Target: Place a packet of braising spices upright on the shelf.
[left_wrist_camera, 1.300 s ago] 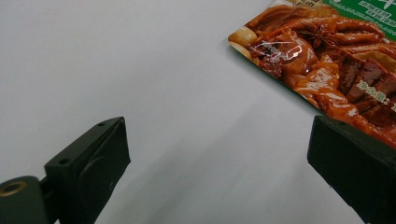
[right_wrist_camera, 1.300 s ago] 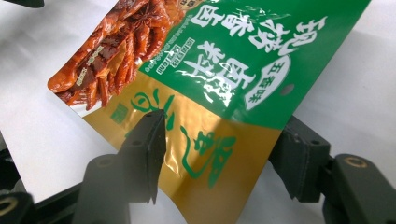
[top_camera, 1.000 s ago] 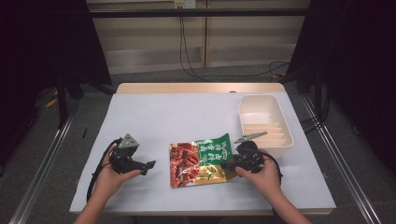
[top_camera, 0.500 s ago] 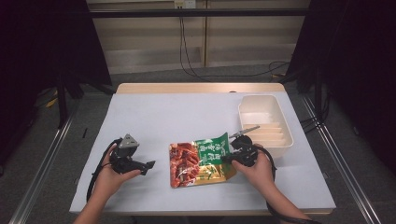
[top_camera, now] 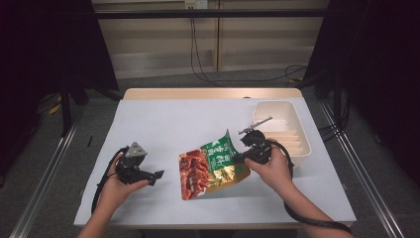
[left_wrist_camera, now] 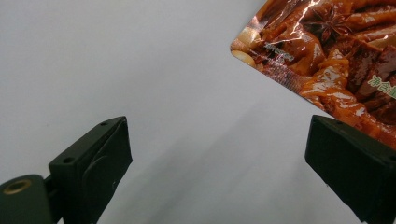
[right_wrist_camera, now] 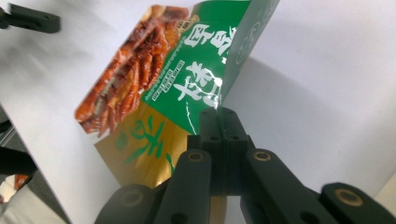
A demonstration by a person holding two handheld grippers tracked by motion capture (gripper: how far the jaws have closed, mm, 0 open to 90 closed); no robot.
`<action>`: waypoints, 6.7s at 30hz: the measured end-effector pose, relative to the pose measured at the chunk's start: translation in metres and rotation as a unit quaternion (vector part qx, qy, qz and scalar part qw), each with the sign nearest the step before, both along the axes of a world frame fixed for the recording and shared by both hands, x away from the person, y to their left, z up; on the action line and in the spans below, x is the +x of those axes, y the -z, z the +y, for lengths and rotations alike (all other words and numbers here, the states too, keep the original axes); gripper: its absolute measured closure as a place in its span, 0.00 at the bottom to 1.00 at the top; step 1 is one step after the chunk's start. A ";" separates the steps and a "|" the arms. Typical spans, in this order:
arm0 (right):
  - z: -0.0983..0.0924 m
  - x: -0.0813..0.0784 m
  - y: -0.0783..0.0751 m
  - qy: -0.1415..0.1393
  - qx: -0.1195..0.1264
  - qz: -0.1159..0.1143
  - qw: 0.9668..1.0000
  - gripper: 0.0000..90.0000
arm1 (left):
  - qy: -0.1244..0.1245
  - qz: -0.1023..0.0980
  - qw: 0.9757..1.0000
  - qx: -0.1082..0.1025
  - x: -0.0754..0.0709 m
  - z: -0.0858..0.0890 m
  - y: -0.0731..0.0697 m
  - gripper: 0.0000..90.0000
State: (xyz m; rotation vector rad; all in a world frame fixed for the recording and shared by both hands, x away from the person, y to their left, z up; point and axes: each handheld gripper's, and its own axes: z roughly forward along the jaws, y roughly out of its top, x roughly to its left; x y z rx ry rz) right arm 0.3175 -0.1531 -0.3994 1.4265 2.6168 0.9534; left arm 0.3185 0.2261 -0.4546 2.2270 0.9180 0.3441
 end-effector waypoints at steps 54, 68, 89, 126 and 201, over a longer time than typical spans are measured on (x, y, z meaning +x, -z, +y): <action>0.041 0.107 -0.180 -0.184 -0.202 0.032 0.961 1.00 | -0.005 0.000 1.000 -0.016 0.000 0.001 -0.003 0.08; 0.034 0.124 -0.197 -0.219 -0.210 0.005 0.953 1.00 | -0.003 -0.006 1.000 -0.025 -0.002 0.000 -0.004 0.10; 0.003 0.147 -0.212 -0.196 -0.209 -0.003 0.958 1.00 | -0.004 -0.008 0.999 -0.034 -0.002 0.001 -0.005 0.10; -0.066 0.165 -0.205 -0.138 -0.218 -0.011 0.966 1.00 | 0.012 0.006 0.999 -0.039 0.000 0.002 -0.003 0.06; -0.116 0.171 -0.185 -0.120 -0.233 -0.017 0.965 1.00 | -0.003 0.009 0.999 -0.053 0.000 0.000 -0.002 0.02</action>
